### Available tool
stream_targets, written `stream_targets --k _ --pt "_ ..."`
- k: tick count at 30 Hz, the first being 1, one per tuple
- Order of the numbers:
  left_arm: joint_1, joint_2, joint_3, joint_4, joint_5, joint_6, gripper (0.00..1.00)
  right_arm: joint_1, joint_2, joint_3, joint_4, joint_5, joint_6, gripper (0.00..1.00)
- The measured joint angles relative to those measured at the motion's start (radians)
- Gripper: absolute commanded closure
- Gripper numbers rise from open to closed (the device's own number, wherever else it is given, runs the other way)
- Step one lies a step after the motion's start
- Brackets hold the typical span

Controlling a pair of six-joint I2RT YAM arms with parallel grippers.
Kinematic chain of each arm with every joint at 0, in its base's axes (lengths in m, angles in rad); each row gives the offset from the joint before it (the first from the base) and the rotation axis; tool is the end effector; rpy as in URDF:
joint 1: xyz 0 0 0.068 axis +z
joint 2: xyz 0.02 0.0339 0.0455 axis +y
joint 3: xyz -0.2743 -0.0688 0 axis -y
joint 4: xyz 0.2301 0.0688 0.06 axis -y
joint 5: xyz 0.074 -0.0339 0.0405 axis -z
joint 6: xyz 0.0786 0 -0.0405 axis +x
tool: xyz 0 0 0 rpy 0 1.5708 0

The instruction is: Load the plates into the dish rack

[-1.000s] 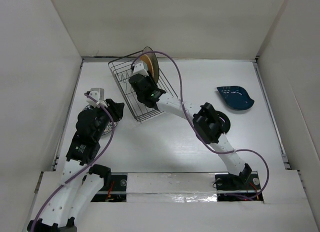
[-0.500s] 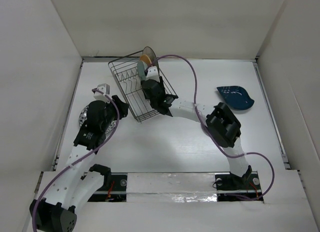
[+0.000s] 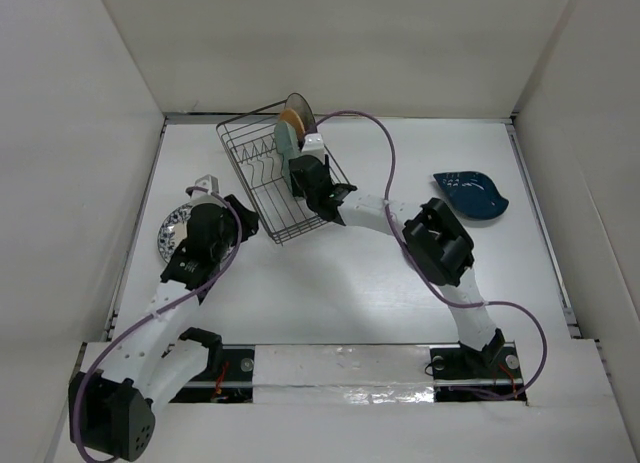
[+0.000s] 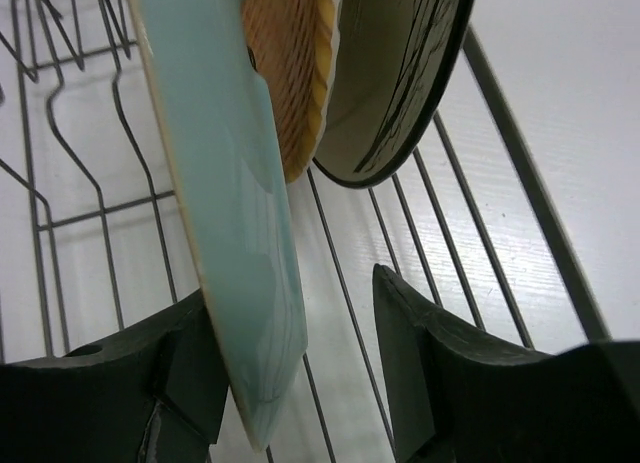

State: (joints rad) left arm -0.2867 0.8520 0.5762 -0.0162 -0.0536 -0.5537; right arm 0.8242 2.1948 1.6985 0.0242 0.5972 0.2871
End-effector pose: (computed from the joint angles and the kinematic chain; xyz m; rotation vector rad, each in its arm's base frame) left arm 0.2152 -0.0591 0.2711 -0.2898 1.8742 -0.5288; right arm 0.3958 0.3627 0.2161 -0.1610 1.9516 0.1182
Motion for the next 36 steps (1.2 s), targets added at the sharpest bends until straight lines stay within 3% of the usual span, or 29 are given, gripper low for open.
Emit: stream_targets --k 5,7,8,9,10,11,23,28,36 --pt "0.000 0.049 -0.065 0.075 -0.007 -0.047 0.55 -0.001 0.018 -0.021 -0.001 -0.022 0.005 0.53" --pt "0.000 0.083 -0.081 0.108 -0.003 -0.058 0.54 0.000 0.016 -0.042 0.011 -0.026 -0.004 0.71" --pt "0.000 0.100 -0.089 0.127 -0.002 -0.061 0.51 0.002 0.016 -0.048 0.014 -0.027 -0.011 0.87" --pt "0.000 0.113 -0.096 0.142 0.001 -0.065 0.49 0.003 0.016 -0.053 0.017 -0.020 -0.029 0.87" --pt "0.000 0.124 -0.100 0.158 0.006 -0.073 0.47 0.004 0.012 -0.061 0.024 -0.011 -0.030 0.96" --pt "0.000 0.131 -0.101 0.171 0.007 -0.076 0.43 0.003 0.007 -0.064 0.026 -0.014 -0.040 0.99" --pt "-0.002 0.193 -0.102 0.317 0.054 -0.080 0.40 0.002 -0.080 -0.153 0.005 0.014 -0.150 1.00" --pt "-0.005 0.185 -0.103 0.338 0.081 -0.084 0.45 0.002 -0.130 -0.180 -0.008 0.069 -0.201 1.00" --pt "-0.026 -0.051 -0.042 0.212 0.082 -0.055 0.45 0.002 -0.121 -0.079 -0.106 0.146 -0.262 1.00"
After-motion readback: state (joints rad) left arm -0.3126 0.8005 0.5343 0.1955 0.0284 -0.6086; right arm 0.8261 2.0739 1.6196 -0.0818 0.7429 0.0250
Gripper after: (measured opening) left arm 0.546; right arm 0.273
